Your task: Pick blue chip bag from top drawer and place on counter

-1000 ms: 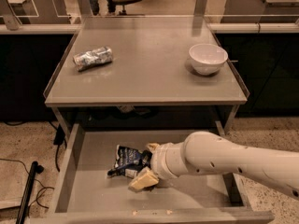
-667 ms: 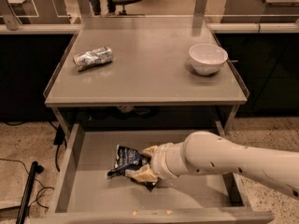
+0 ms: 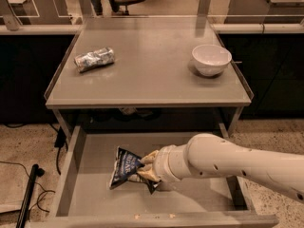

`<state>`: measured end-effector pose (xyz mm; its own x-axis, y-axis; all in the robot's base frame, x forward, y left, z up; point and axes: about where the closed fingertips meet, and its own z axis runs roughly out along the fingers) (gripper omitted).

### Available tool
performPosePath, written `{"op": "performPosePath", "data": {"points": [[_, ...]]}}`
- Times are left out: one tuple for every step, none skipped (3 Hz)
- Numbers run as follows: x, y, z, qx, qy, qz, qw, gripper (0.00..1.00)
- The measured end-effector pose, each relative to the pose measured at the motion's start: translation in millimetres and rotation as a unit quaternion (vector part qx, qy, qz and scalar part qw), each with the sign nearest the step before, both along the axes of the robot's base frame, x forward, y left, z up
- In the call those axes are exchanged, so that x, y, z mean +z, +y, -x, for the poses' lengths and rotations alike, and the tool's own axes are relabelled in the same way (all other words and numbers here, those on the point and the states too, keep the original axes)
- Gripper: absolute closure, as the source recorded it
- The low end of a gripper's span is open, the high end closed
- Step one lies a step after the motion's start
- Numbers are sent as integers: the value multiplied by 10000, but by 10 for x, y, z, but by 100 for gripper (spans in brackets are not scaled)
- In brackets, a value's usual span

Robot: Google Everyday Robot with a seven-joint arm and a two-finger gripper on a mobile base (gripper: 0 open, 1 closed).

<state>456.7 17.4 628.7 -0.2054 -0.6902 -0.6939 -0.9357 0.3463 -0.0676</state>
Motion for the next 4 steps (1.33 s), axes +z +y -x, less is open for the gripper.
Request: {"op": "performPosePath", "data": {"points": [[0, 0, 0, 0, 0, 0, 10000, 100], [0, 0, 0, 0, 0, 0, 10000, 100], [101, -32, 11, 86, 14, -17, 10000, 100], [475, -132, 12, 276, -109, -83, 9995, 100]]}}
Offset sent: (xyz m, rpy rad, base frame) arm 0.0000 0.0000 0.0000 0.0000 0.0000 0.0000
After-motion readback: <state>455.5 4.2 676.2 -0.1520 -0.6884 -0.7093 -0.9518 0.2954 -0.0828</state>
